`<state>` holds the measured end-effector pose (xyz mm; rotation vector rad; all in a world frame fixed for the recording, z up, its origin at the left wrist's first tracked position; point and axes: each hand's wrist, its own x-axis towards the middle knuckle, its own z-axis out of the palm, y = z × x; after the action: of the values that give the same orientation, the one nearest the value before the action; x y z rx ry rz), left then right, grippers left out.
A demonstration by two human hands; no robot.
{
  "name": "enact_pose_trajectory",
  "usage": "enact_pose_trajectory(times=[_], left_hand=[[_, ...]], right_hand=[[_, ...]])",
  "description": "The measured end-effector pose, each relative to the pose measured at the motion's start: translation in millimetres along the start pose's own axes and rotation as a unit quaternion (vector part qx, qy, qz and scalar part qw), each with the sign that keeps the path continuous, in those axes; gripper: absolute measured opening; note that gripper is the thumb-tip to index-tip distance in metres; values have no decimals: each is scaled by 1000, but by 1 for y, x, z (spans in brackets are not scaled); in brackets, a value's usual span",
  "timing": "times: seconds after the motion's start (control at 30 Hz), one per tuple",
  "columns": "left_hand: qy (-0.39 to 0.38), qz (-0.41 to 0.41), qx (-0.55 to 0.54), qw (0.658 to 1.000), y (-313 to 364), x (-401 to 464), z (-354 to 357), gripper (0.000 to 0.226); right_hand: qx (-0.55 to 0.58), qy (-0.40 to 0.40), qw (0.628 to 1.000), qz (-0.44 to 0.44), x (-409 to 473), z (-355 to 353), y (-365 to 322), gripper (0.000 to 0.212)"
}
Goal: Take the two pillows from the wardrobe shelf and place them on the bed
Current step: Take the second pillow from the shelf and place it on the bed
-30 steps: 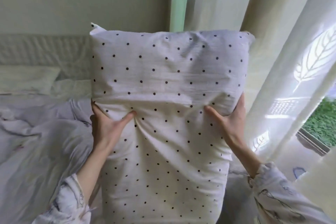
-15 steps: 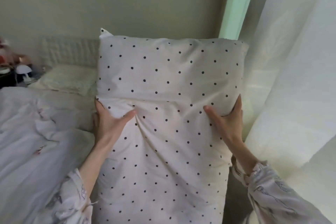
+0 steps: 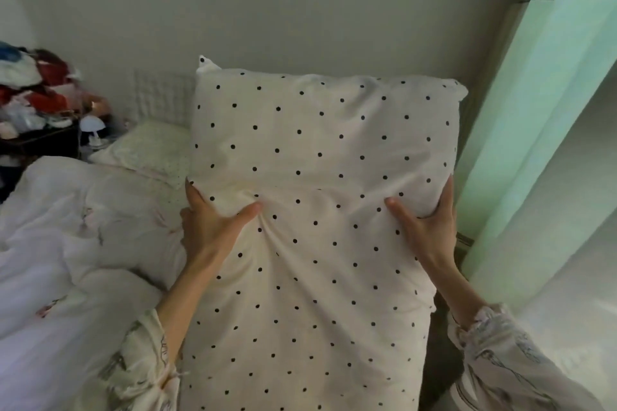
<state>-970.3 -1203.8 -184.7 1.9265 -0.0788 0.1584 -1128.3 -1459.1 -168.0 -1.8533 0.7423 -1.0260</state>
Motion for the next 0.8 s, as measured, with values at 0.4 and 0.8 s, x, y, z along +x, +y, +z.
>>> enact_pose_trajectory(times=[0.4, 0.8], left_hand=[[-7, -65, -7, 998, 17, 217, 135, 121], [83, -113, 9, 990, -1, 363, 244, 120]], right_hand=[[-21, -42, 999, 21, 240, 151, 37, 112], [19, -132, 991, 5, 420, 297, 94, 104]])
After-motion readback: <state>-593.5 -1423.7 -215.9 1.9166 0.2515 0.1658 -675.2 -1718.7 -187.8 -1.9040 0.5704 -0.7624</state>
